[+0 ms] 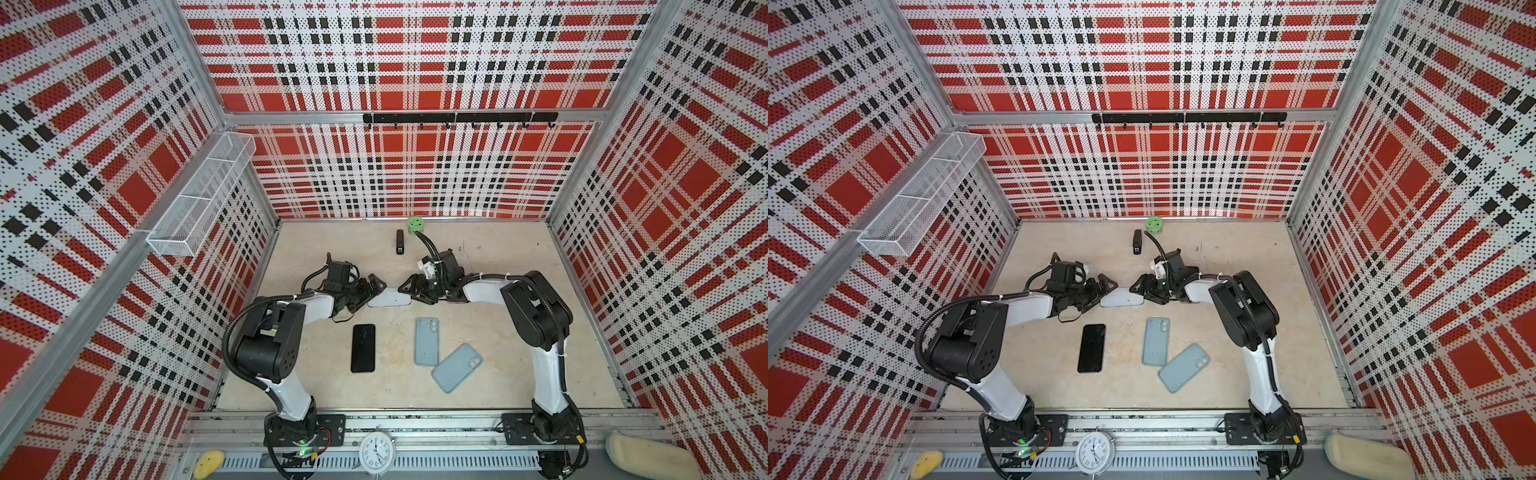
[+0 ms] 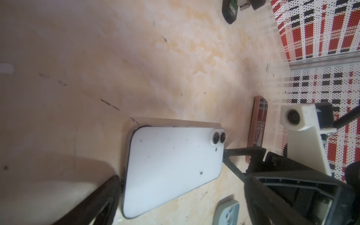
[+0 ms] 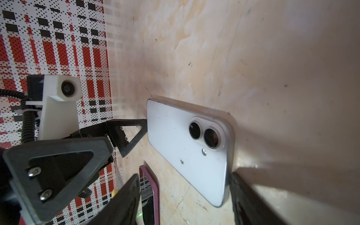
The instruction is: Put the phone into the phone case
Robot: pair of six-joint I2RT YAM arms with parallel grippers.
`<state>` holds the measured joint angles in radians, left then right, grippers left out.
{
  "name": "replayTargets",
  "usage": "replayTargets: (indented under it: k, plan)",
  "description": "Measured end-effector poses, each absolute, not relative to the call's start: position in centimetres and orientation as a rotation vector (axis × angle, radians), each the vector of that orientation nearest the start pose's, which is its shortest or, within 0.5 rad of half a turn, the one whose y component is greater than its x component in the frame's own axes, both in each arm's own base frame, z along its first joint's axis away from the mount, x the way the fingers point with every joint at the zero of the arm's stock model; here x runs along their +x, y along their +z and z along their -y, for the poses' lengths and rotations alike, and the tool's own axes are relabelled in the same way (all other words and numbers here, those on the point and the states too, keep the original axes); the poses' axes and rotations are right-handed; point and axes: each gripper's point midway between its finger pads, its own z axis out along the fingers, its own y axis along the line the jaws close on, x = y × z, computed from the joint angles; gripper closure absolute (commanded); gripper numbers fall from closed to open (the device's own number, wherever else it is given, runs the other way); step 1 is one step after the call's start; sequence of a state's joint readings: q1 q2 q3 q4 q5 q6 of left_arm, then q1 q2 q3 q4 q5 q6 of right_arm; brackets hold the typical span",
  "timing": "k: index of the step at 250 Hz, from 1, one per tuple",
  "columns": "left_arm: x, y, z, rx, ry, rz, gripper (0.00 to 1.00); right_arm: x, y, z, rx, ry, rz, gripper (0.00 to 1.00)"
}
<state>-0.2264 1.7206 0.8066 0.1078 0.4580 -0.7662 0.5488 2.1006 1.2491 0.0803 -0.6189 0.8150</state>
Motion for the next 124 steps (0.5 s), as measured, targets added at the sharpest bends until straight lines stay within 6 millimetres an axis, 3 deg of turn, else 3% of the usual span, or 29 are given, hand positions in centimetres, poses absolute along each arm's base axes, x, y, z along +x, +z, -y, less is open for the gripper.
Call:
replayTargets:
  k: [124]
  plan:
    - [38.40, 5.30, 17.02, -0.446, -1.019, -2.454, 0.00, 38.51, 4.96, -34.91, 0.038, 1.315, -2.602, 0.30]
